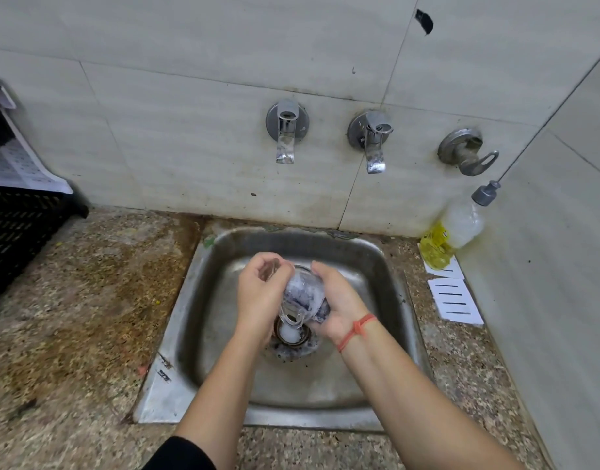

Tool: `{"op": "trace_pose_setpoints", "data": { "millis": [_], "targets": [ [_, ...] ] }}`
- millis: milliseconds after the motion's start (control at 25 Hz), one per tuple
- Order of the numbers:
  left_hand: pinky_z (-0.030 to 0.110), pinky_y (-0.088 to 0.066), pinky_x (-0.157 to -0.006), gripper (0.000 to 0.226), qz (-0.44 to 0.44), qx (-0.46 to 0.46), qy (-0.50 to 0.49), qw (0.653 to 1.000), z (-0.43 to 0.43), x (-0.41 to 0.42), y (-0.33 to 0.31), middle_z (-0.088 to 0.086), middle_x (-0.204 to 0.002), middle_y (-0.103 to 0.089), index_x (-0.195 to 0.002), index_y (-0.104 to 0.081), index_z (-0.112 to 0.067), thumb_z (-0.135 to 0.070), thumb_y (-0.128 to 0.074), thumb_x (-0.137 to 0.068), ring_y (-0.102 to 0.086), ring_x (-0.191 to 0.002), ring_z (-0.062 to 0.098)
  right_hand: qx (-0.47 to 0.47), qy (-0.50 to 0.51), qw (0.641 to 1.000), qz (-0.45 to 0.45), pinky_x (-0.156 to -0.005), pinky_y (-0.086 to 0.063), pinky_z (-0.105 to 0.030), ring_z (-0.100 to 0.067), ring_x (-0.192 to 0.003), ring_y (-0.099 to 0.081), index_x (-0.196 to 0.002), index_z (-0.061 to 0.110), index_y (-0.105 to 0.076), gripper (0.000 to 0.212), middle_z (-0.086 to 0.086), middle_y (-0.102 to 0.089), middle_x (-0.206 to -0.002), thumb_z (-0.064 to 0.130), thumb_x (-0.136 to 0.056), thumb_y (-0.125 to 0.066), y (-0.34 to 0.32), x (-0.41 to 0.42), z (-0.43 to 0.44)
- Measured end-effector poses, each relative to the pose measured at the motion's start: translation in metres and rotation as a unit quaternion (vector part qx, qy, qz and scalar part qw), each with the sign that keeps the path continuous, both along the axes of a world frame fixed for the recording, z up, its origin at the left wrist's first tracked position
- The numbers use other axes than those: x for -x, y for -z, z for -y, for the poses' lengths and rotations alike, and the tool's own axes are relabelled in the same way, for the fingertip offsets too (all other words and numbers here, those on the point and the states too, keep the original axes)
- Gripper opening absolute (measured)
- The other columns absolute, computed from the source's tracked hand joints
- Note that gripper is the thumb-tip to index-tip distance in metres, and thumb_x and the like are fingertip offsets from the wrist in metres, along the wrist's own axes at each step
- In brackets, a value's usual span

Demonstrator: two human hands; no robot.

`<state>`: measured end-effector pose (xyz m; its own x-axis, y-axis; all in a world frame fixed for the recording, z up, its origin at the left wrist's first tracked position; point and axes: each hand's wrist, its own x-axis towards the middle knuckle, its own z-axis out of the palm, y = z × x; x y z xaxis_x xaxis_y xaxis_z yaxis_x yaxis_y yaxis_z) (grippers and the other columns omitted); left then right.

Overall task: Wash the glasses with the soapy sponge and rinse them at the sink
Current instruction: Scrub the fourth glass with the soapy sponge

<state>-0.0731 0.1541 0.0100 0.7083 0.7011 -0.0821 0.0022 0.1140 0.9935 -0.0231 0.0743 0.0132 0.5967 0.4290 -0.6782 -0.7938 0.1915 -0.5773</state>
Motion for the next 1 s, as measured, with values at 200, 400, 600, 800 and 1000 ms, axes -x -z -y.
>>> {"op": "trace_pose_setpoints", "data": {
  "millis": [200,400,600,800,1000],
  "targets": [
    [0.023,-0.048,-0.051,0.023,-0.087,0.353,-0.018,0.931,0.001,-0.008,-0.001,0.007,-0.062,-0.064,-0.078,-0.060,-0.008,-0.021,-0.052,-0.094,-0.062,-0.050,0.017,0.242,0.026,0.823,0.514,-0.058,-0.039,-0.021,-0.008,-0.062,-0.054,-0.073,0.022,-0.052,0.024,0.009,-0.056,-0.062,0.040,-0.088,-0.057,0.015,0.024,-0.002],
    [0.024,-0.041,-0.066,0.011,-0.024,-0.071,-0.018,0.997,-0.001,0.001,0.014,0.008,-0.071,-0.054,-0.077,-0.055,-0.008,-0.012,-0.060,-0.086,-0.051,-0.069,0.012,-0.034,0.047,0.997,0.044,-0.063,-0.053,-0.030,-0.019,-0.066,-0.065,-0.083,0.009,-0.065,0.034,-0.010,-0.068,-0.074,0.034,-0.098,-0.046,0.000,0.011,-0.002],
    [0.025,-0.050,-0.061,0.022,-0.012,0.243,-0.021,0.970,0.012,0.000,-0.009,0.002,-0.069,-0.067,-0.077,-0.062,-0.013,-0.021,-0.052,-0.095,-0.064,-0.062,0.012,0.252,0.040,0.878,0.405,-0.072,-0.051,-0.033,-0.021,-0.073,-0.065,-0.073,0.016,-0.063,0.027,-0.004,-0.068,-0.071,0.040,-0.084,-0.059,0.004,0.006,-0.001],
    [0.030,-0.049,-0.068,0.010,-0.005,0.110,-0.032,0.993,0.003,-0.002,0.001,0.010,-0.080,-0.064,-0.084,-0.063,-0.009,-0.012,-0.057,-0.091,-0.061,-0.072,0.019,0.161,0.097,0.930,0.315,-0.063,-0.047,-0.025,-0.015,-0.069,-0.061,-0.080,0.014,-0.065,0.027,-0.002,-0.067,-0.075,0.038,-0.090,-0.058,0.011,0.010,-0.007],
    [0.024,-0.051,-0.066,0.013,-0.012,0.133,-0.020,0.991,0.002,-0.001,0.000,-0.002,-0.085,-0.066,-0.103,-0.062,-0.016,-0.017,-0.051,-0.095,-0.061,-0.072,0.006,0.183,0.020,0.940,0.286,-0.075,-0.056,-0.041,-0.028,-0.081,-0.069,-0.090,0.007,-0.067,0.039,-0.015,-0.072,-0.090,0.044,-0.090,-0.054,0.010,0.002,-0.005]
  ]
}}
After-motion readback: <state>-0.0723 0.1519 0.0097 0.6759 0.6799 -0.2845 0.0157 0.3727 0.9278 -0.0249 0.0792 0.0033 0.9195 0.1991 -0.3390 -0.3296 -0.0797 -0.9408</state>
